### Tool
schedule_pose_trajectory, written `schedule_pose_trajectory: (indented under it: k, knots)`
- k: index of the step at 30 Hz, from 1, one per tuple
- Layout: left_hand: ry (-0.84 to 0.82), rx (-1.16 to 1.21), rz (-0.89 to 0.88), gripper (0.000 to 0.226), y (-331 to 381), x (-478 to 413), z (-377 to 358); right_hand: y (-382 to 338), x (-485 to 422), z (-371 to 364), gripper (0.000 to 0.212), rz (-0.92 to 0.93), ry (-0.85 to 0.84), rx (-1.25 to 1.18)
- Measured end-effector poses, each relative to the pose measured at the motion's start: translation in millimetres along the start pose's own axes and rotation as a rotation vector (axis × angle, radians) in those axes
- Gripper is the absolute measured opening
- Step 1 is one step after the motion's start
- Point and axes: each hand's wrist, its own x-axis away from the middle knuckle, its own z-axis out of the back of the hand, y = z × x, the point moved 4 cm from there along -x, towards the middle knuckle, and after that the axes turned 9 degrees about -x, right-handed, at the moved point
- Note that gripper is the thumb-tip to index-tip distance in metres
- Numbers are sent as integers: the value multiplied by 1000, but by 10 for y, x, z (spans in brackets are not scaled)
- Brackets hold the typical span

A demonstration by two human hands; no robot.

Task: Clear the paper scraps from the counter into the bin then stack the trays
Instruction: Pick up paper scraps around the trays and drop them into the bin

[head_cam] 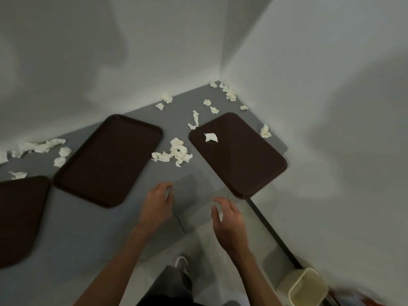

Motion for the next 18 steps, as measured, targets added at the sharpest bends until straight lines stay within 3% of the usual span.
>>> schedule_pose_trajectory:
  k: [9,18]
  knots:
    - [-84,-191,-116,33,-422,-1391,77,-402,-692,-631,24,124,-86,33]
    - [-150,-351,-201,41,-785,-1520,-580,-521,-997,-677,35,118,-77,41]
